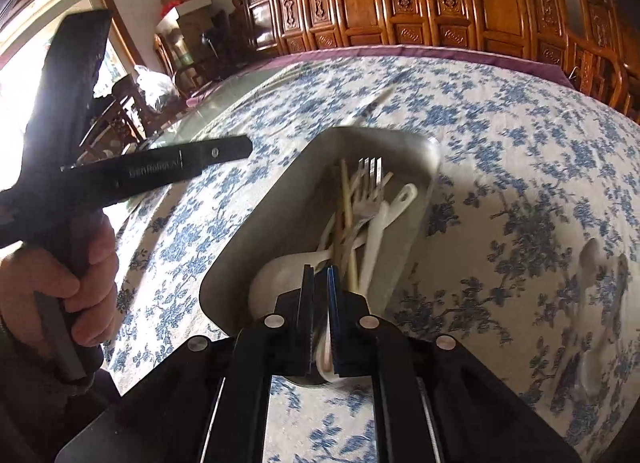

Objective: Organize utensils
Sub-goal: 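Lower the chopstick into the tray and open the right tool, then move the right tool to the metal spoon and grasp its handle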

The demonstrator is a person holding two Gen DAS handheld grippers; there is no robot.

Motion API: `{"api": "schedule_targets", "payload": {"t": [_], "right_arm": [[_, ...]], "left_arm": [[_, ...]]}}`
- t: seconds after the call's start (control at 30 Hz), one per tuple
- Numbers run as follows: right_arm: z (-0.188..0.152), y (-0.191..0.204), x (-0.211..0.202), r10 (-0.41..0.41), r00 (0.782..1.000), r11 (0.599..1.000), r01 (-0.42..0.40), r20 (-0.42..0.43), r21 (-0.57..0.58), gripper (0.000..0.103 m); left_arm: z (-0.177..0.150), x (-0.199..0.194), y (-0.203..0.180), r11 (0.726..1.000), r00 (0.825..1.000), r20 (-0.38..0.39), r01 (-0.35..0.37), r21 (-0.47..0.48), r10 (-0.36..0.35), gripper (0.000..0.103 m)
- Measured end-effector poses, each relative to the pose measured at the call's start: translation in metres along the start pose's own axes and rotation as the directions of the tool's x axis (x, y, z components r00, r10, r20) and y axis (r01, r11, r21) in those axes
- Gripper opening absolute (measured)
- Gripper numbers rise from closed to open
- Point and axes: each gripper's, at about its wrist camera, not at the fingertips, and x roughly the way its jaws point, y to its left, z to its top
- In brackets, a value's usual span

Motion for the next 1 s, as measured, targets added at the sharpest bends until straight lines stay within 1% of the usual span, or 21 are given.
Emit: {"api": "schedule_targets", "payload": {"t": [0.13, 0.3, 0.43, 0.63, 0.7, 0.77, 0.83, 0.87, 0.97, 1.0], "right_arm": [[-0.003, -0.015, -0.023, -0.039, 0.999, 0.999, 0.039, 0.038, -0.005, 0.010], [-0.013, -0.045, -0.054, -0.110, 0.991, 0.994, 0.111, 0.074, -0.004, 0.010], [-0.024, -0.069, -0.072, -0.183, 0.978, 0.982, 0.186, 0.095, -0.021, 0.010], [-0.039, -0.106, -0.087, -0.266, 0.957, 0.963, 0.270, 0.115, -0.018, 0.010], [-0.044, -0.124, -0.090, -0.296, 0.948, 0.954, 0.298, 0.118, 0.000, 0.012], [-0.049, -0.140, -0.092, -0.332, 0.935, 0.943, 0.333, 0.122, 0.018, 0.014], [-0.054, -0.152, -0.093, -0.353, 0.928, 0.936, 0.351, 0.122, 0.036, 0.016], [-0.058, -0.161, -0.092, -0.358, 0.926, 0.934, 0.354, 0.119, 0.055, 0.019], [-0.066, -0.179, -0.086, -0.362, 0.926, 0.930, 0.352, 0.105, 0.102, 0.028], [-0.068, -0.183, -0.084, -0.360, 0.928, 0.931, 0.349, 0.100, 0.109, 0.029]], "left_arm": [[-0.001, -0.002, -0.012, 1.000, 1.000, 0.004, 0.012, 0.020, -0.012, 0.013], [-0.003, -0.005, -0.031, 0.998, 0.999, 0.009, 0.031, 0.052, -0.031, 0.014], [-0.006, -0.005, -0.052, 0.995, 0.999, 0.008, 0.045, 0.084, -0.046, 0.015], [-0.014, -0.001, -0.087, 0.988, 0.998, -0.001, 0.068, 0.142, -0.068, 0.017], [-0.018, -0.002, -0.099, 0.983, 0.997, 0.000, 0.077, 0.164, -0.078, 0.024], [-0.021, -0.002, -0.109, 0.979, 0.997, 0.002, 0.078, 0.188, -0.080, 0.025], [-0.024, -0.004, -0.117, 0.975, 0.996, 0.010, 0.081, 0.207, -0.085, 0.030], [-0.025, -0.004, -0.120, 0.974, 0.996, 0.011, 0.085, 0.211, -0.089, 0.033], [-0.029, -0.004, -0.130, 0.971, 0.994, 0.001, 0.103, 0.218, -0.106, 0.034], [-0.030, -0.004, -0.132, 0.970, 0.994, 0.001, 0.106, 0.218, -0.109, 0.034]]}}
